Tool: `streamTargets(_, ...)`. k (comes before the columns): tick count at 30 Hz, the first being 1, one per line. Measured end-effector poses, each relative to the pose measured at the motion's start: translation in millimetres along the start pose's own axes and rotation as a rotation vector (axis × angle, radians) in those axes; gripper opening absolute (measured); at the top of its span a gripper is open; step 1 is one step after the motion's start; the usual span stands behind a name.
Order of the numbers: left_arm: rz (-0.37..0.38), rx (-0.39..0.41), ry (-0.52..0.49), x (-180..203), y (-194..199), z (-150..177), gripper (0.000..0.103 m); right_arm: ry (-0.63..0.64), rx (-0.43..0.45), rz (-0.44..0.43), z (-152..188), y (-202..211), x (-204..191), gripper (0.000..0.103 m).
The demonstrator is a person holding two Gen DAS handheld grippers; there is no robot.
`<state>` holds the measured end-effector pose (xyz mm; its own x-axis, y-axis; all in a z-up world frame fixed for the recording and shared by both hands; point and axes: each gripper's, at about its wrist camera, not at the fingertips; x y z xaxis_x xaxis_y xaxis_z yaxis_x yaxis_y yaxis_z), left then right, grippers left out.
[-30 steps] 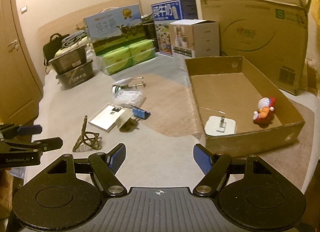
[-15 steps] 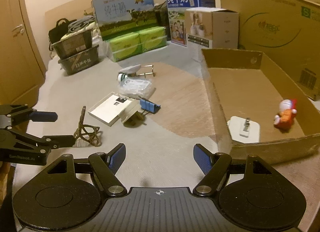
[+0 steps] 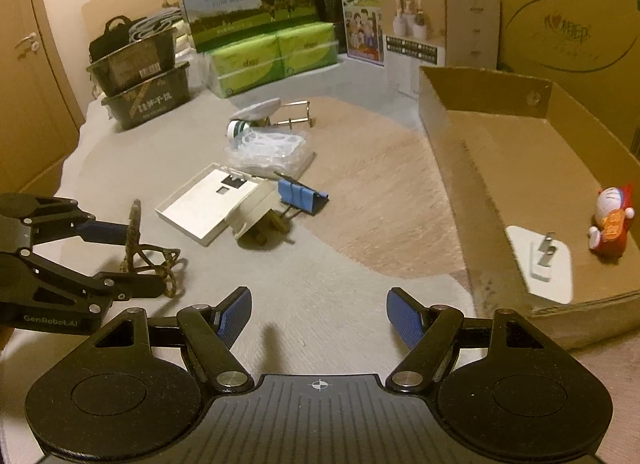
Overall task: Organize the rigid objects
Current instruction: 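Grasp the coiled metal wire spiral with the left gripper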
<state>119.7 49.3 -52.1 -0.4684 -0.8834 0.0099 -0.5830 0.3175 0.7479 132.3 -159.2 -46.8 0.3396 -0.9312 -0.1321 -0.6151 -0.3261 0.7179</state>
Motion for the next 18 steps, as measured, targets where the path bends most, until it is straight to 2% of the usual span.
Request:
streamTargets(4, 0.027, 0.003, 0.007, -2.0, -3.1, 0.6, 0.043, 0.001, -0.009, -0.002, -0.8, -7.9, -3.1, 0.074)
streamTargets(8, 0.044, -0.001, 0.021, -1.7, -6.1, 0.5, 0.029, -0.001, -0.013, -0.002, -1.9, -11.7, -4.6, 0.074)
streamTargets(13, 0.03, 0.016, 0.096, -3.8, -1.2, 1.7, 0.026, 0.005, -0.007, 0.0, -4.0, -12.2, -6.5, 0.074)
streamTargets(18, -0.031, 0.042, 0.199, -9.7, 7.7, 3.4, 0.025, 0.029, 0.012, -0.009, -9.0, -15.6, -12.6, 0.074)
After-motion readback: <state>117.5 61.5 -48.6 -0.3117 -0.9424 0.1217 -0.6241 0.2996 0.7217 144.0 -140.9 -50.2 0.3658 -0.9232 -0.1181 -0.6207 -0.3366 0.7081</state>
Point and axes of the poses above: each gripper's, at about its wrist camera, not at the fingertips, and y roughly against the way its jaws point, x to its right, z to its underside, and after that the axes turned 5 degrees about z, right-handed
